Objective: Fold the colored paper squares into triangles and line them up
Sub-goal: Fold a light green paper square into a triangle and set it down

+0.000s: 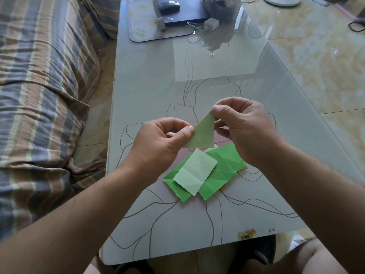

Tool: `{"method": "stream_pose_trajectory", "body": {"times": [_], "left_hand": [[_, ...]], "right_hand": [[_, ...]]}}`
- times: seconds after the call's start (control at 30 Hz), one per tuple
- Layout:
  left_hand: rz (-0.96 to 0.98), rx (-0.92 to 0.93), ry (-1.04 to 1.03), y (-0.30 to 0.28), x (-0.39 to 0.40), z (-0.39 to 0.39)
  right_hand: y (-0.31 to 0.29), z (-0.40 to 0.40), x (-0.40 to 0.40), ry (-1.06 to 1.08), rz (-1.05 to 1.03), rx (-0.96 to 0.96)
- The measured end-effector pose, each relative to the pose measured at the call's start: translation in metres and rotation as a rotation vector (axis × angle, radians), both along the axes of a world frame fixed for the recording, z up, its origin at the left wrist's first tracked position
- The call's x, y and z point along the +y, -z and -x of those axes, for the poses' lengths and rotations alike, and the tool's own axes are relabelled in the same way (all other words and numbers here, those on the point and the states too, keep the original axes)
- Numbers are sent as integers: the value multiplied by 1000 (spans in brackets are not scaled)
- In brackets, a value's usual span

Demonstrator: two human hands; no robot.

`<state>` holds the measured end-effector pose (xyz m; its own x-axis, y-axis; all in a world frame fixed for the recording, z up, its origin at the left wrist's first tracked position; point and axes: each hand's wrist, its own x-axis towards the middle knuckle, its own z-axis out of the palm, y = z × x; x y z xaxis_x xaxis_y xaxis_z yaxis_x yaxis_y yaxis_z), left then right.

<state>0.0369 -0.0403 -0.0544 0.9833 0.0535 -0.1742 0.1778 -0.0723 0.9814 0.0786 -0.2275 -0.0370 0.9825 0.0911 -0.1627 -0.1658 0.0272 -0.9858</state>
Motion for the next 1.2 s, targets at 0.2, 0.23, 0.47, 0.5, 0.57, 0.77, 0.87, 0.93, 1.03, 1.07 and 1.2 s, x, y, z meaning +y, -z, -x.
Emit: {"method": "stream_pose_trajectory", "body": {"times": [0.2, 0.23, 0.47, 0.5, 0.57, 0.77, 0.87, 0.93, 1.03, 1.07, 1.2], "left_hand": [[-52, -13, -20, 1, 0, 1], [-50, -19, -17, 1, 0, 2], [-33, -19, -2, 0, -1, 2], [-30, -12, -15, 0, -2, 2], [-30, -7, -27, 0, -2, 2], [-43, -12, -1, 1, 1, 1], [-32, -7, -20, 0, 0, 2], [-20, -8, -32, 0, 0, 2], [-17, -18, -11, 0, 2, 2], [-16, -16, -5, 0, 2, 2], [-44, -7, -32, 0, 2, 1]], "right_hand": [[-2, -3, -3, 26, -24, 21], [-2, -4, -4, 25, -23, 18], [-3, -5, -6, 37, -34, 27], [-3, -6, -8, 43, -38, 29], [-4, -8, -9, 49, -47, 31], [-3, -7, -9, 44, -42, 31], [-5, -9, -10, 59, -53, 43], [-6, -10, -11, 67, -61, 46], [-6, -10, -12, 64, -56, 41], [-6, -10, -11, 64, -56, 43], [-6, -10, -11, 67, -60, 45]]}}
